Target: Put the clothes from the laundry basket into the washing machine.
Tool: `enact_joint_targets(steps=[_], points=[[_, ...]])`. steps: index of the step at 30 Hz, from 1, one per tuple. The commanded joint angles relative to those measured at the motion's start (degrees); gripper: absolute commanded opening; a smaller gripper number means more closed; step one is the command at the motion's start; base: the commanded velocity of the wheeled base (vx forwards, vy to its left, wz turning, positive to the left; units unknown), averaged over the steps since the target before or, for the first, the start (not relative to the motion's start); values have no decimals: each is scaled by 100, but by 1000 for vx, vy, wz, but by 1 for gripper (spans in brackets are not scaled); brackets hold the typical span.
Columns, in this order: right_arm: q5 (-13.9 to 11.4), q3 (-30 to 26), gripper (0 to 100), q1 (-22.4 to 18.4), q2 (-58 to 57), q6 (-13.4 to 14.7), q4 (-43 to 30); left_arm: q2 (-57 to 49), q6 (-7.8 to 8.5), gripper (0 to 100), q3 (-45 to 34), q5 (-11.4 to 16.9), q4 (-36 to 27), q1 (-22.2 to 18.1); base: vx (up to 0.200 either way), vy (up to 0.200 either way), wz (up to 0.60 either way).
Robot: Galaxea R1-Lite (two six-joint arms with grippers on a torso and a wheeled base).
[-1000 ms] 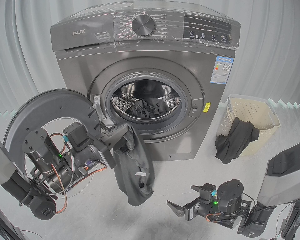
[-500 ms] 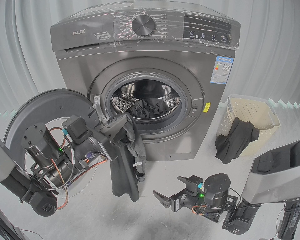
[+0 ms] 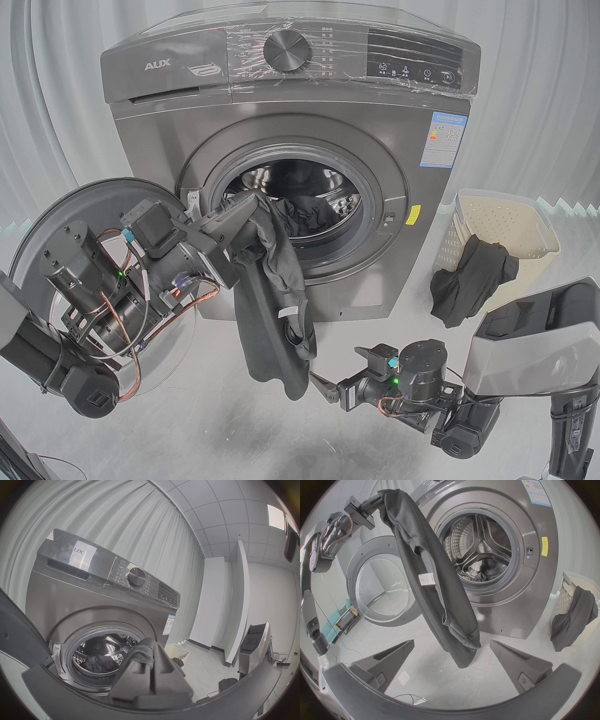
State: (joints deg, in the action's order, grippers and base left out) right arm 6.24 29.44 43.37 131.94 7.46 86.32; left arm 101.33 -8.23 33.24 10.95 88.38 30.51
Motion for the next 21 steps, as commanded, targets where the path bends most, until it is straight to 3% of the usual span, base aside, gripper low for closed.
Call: enact_joint_targets(steps=[1,21], points=[[-9,246,100,-31,350,-52,16,-17,-3,0,7,13,12,-2,0,0,0],[-167,1644,100,-92,1484,-175,-54,-96,5,0,-37,13,21,34,0,0,0]])
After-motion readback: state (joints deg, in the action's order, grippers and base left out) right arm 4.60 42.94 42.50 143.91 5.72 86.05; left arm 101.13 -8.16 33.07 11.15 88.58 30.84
